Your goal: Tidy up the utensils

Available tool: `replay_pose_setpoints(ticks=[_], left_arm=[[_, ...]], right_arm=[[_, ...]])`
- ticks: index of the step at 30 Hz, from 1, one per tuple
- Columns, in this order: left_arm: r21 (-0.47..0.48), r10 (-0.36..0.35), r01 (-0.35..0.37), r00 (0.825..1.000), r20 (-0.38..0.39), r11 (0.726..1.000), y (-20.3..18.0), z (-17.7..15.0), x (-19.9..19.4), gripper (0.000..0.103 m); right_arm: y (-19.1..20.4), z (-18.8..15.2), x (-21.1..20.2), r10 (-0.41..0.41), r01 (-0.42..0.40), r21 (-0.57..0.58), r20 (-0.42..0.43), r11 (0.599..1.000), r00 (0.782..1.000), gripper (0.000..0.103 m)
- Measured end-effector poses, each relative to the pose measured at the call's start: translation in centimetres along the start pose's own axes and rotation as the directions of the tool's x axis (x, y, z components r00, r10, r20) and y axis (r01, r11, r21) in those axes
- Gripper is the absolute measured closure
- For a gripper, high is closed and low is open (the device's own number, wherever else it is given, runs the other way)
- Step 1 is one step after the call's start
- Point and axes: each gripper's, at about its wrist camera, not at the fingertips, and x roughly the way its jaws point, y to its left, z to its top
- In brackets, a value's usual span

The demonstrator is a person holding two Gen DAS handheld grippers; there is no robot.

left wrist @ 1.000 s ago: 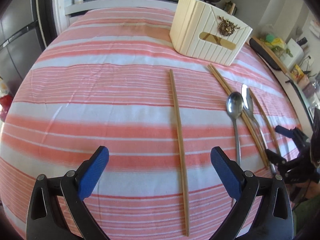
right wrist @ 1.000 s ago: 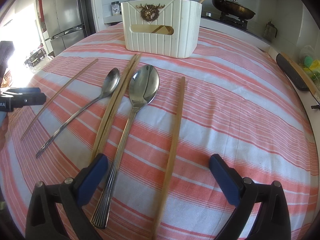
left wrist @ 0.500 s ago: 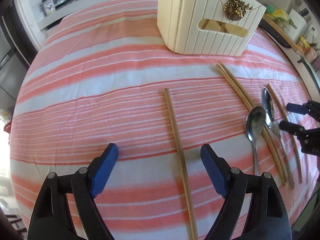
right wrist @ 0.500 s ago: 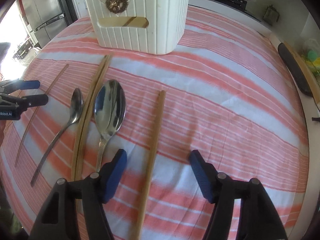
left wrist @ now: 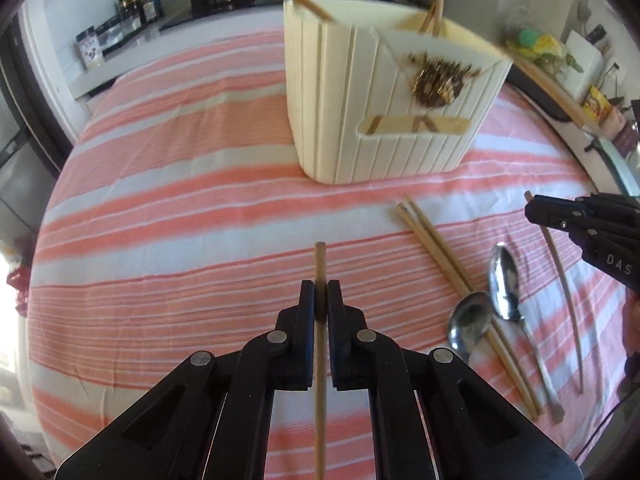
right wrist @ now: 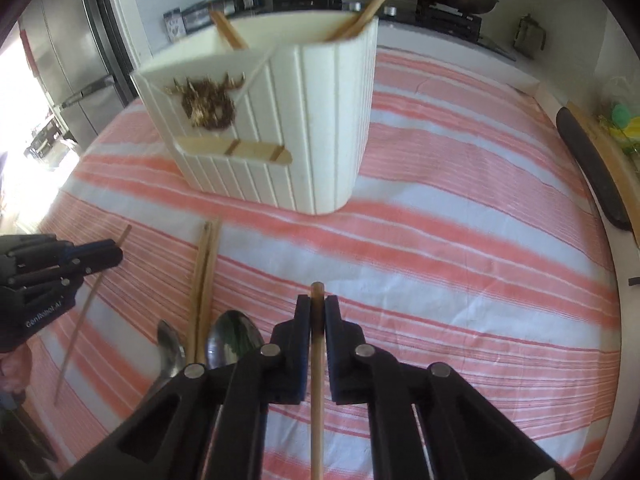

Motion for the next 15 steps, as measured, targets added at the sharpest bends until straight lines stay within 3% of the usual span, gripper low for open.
replay_pose_setpoints(ticks=[5,11,15], left_arm=[[0.003,-0.049,0.049,0.984,0.17,0.999,-0.5,0.0,-8.2,0.099],[0.013,-0.096,0.098,0.934,0.344,0.995,-0.3,0.0,-16.1,0.099],[-0.002,-0.114,0.127,0.9,0.42,0.992,0.1,-0.6,-19.6,0.099]], right_arm=[[0.6,-0.2,-8.0,0.043,-0.041,-0.018,0.168,0.999,0.985,0.096],[2.0,-1.7,-17.2,0.049,-0.029,-0.063,0.343,0.998,0.938,0.096],[2.4,-2.3,-20.6,0.049,-0.026,-0.059,0.437,0.998,0.898,0.096]])
